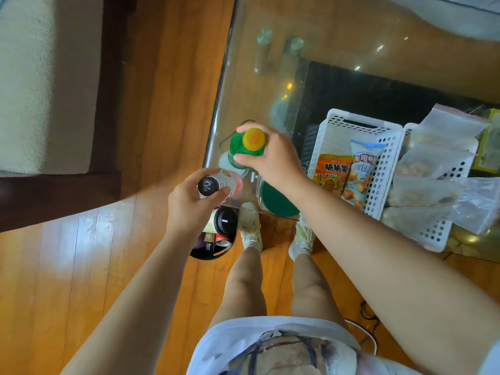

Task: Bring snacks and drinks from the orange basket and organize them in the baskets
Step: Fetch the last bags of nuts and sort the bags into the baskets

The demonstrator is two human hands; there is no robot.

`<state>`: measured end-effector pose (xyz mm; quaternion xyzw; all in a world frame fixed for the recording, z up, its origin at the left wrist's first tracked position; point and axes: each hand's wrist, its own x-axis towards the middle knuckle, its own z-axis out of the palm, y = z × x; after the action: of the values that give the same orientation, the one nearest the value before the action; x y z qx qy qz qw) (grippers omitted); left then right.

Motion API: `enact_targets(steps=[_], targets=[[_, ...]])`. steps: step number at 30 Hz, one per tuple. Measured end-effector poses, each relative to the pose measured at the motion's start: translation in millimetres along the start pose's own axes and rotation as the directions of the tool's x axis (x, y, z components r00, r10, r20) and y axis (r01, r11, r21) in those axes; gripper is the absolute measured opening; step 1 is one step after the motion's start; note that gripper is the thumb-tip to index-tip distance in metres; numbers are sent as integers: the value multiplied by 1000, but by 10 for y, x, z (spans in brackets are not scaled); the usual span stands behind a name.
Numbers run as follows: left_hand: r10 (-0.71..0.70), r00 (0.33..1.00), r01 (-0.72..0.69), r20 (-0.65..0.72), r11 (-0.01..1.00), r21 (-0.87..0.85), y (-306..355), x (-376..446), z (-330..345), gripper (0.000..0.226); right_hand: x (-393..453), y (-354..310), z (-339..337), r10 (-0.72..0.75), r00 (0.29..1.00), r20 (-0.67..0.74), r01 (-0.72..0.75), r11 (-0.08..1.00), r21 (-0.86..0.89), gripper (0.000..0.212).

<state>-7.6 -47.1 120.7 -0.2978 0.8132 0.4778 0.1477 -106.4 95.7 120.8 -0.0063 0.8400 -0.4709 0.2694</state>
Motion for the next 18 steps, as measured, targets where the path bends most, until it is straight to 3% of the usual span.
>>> enact_targets(steps=[8, 18], targets=[[104, 993, -105, 60, 995, 3, 681, 500, 359, 35, 65, 279, -642, 117, 945, -304, -113, 993, 30, 43], [135, 975, -140, 179, 990, 15, 1173, 694, 842, 31, 76, 416, -975, 179, 953, -246, -184, 983, 1, 48]])
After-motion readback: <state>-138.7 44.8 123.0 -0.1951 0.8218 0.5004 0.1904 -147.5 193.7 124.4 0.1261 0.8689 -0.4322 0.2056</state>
